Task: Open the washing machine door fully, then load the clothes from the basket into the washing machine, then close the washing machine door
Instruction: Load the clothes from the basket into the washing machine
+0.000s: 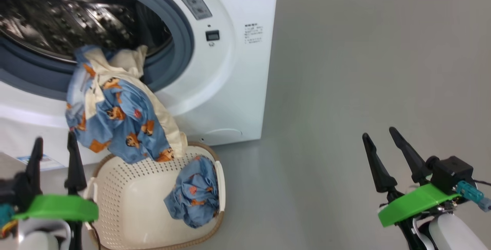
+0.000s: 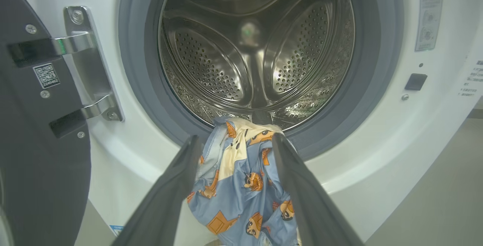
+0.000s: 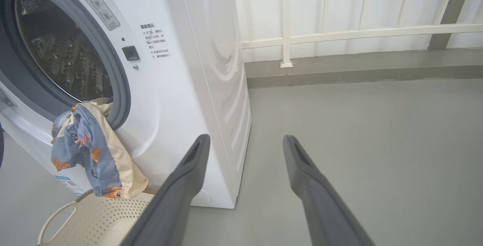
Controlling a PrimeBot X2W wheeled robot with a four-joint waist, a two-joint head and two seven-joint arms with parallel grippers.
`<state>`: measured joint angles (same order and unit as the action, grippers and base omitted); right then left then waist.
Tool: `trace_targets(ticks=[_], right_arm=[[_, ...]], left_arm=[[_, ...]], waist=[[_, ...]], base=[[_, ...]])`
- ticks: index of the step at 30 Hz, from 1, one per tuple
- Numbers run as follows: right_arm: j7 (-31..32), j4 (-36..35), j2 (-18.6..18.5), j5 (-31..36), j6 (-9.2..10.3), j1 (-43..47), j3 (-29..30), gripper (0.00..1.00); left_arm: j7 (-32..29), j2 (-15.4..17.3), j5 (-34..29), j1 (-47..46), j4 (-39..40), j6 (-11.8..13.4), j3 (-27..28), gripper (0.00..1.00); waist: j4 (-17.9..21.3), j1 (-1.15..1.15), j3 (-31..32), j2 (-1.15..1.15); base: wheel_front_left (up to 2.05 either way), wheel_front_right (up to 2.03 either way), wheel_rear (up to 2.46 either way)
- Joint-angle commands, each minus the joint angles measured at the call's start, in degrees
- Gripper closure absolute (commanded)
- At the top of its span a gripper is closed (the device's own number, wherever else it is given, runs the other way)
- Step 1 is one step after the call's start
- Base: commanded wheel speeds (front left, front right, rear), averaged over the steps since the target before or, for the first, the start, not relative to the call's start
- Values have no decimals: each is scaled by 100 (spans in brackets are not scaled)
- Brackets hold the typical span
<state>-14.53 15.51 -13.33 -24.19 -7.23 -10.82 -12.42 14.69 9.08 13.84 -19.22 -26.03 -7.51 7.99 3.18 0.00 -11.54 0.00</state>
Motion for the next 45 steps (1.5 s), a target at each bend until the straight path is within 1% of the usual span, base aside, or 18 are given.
trace_targets(ticks=[1,11,19,38,45], right_arm=[[-47,-129,-109,-22,-25,91,-50,0],[-47,-165,-287,-129,-25,600,15,0],[-47,-232,-346,-145,-25,815,80,0],[-47,-290,-293,-95,-25,753,104,0],[-47,-330,-224,-57,-25,632,99,0]], left_arm=[[30,127,-87,120,218,3,177,0],[30,-58,-151,1161,648,3,249,0],[30,-119,-99,1711,948,2,251,0],[30,-89,-3,1710,997,2,282,0],[30,-71,137,1570,765,2,172,0]], waist=[[-107,0,216,0],[-141,0,769,0],[-113,0,901,0],[-91,0,739,0],[-51,0,499,0]], base=[[0,0,0],[0,0,0],[0,0,0],[0,0,0],[0,0,0]])
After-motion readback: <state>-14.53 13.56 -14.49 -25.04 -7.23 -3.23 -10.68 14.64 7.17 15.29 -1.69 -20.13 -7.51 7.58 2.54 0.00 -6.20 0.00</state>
